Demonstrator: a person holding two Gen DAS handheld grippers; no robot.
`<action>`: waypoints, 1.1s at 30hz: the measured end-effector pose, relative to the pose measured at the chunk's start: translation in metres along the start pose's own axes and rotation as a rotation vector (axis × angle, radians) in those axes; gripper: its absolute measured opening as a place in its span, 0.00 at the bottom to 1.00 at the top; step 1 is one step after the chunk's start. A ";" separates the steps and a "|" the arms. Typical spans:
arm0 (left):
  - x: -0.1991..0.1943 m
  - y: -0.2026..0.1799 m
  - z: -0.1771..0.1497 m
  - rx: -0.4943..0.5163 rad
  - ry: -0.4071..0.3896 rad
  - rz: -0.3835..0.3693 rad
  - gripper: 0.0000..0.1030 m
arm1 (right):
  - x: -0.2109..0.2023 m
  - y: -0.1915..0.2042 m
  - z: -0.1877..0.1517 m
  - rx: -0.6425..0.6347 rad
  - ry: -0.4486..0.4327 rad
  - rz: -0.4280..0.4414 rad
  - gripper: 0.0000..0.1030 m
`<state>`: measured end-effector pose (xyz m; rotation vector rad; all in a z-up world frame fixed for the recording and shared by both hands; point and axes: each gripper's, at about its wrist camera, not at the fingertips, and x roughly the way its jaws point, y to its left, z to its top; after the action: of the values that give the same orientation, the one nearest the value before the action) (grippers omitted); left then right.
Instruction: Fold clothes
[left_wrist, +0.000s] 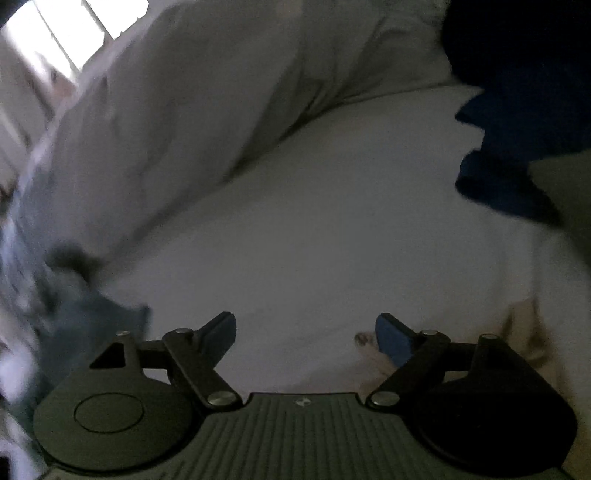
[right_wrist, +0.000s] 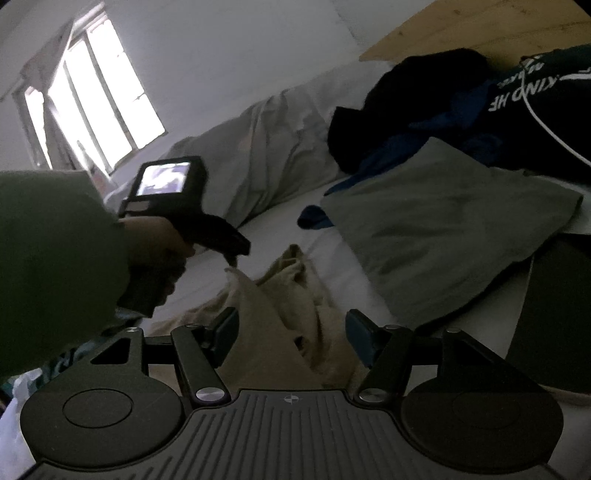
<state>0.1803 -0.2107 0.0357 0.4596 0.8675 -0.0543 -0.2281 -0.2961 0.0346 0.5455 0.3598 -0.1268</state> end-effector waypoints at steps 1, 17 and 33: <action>0.001 0.003 0.001 -0.028 0.018 -0.028 0.80 | 0.000 0.000 0.000 0.002 0.001 0.002 0.66; 0.002 -0.034 -0.008 0.001 0.090 -0.073 0.76 | 0.001 0.000 0.000 0.004 0.000 0.009 0.66; -0.070 0.044 -0.008 -0.200 -0.087 -0.306 0.10 | 0.039 -0.003 0.014 -0.240 0.084 0.121 0.66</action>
<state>0.1390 -0.1774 0.0993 0.1335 0.8424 -0.2646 -0.1879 -0.3068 0.0299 0.3348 0.4167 0.0563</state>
